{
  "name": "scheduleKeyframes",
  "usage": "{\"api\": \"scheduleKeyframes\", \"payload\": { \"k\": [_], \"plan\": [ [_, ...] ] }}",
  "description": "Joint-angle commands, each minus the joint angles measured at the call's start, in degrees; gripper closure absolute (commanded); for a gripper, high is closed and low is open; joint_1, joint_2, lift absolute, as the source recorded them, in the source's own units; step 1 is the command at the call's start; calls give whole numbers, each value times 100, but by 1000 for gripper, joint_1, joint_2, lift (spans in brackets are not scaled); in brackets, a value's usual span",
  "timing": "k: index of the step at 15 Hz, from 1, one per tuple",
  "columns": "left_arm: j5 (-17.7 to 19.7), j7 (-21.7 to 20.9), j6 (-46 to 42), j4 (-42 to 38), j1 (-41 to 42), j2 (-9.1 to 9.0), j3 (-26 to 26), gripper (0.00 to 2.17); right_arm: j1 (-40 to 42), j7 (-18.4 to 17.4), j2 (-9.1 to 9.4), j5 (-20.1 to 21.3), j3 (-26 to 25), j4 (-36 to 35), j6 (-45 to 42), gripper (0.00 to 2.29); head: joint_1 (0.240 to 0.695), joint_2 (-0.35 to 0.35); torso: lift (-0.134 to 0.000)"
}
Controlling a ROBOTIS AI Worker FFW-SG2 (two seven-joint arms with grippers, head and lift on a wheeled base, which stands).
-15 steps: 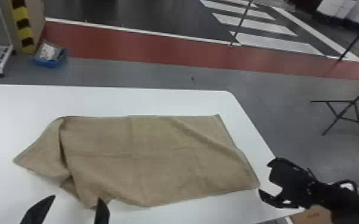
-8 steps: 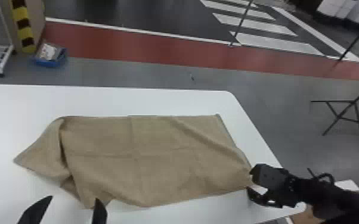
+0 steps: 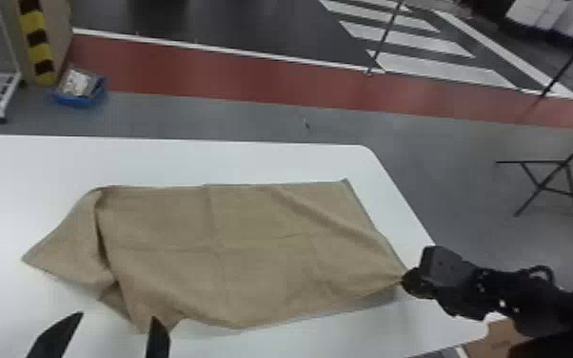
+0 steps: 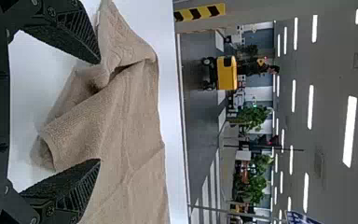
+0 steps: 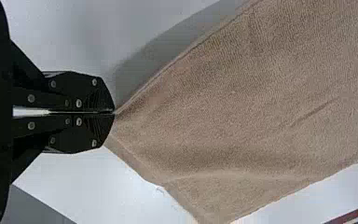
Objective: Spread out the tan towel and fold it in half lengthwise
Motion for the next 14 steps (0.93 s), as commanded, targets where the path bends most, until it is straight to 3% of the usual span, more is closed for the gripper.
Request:
{"api": "scheduleKeyframes", "payload": {
  "k": [1,4,6,7,9,14],
  "plan": [
    [0,-46,18,3,-18,9,0,147,-34,6,26,-299,-293,-79,-13,1423,695,-350,-123],
    [9,-204,35,21,-44,62,-9,147,-139,-29,140,-387,-548,8,40,1420,695,-350,-123],
    [88,-380,229,39,-115,176,-62,144,-324,-29,386,-316,-495,184,75,1423,695,-350,-123],
    [114,-670,527,-41,-123,272,-79,144,-420,-11,527,-290,-469,211,128,1420,695,-350,-123],
    [141,-1066,949,-111,-211,431,-141,144,-728,24,755,-316,-363,237,796,1423,695,-350,-123],
    [193,-1215,1354,-155,-501,545,-466,144,-1185,-2,1282,-255,-363,474,883,1420,695,-350,-123]
  ]
}}
